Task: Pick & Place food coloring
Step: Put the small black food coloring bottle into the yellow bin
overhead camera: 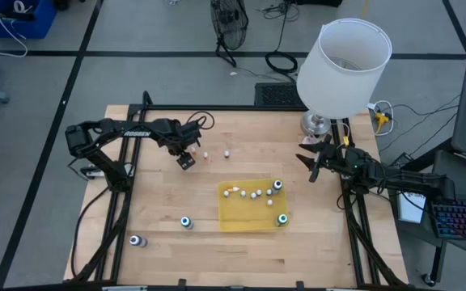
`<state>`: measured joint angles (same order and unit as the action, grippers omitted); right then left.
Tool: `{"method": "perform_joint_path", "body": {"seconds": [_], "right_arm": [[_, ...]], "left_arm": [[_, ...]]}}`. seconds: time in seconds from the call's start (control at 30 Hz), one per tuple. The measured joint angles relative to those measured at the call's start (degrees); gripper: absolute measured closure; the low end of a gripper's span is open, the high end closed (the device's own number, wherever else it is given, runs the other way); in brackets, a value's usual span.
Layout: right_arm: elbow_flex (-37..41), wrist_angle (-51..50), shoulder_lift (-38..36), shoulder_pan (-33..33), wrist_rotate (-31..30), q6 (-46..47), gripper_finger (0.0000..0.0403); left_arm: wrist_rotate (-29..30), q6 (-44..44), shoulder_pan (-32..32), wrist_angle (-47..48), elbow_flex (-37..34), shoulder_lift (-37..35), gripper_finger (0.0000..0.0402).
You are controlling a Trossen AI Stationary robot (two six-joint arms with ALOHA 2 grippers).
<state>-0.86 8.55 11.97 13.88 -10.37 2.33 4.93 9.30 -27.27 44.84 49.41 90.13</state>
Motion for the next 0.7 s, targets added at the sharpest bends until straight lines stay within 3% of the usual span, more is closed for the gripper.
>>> {"method": "perform_joint_path", "body": {"seconds": [0.37, 0.7], "right_arm": [[0.00, 0.01, -0.01, -0.01, 0.00, 0.00, 0.0222], [0.00, 0.01, -0.01, -0.01, 0.00, -0.01, 0.0222]], "left_arm": [[-0.38, -0.14, 0.00, -0.02, 0.04, 0.00, 0.0145], [-1.89, 0.13, -0.02, -0.15, 0.04, 0.00, 0.0267]]}}
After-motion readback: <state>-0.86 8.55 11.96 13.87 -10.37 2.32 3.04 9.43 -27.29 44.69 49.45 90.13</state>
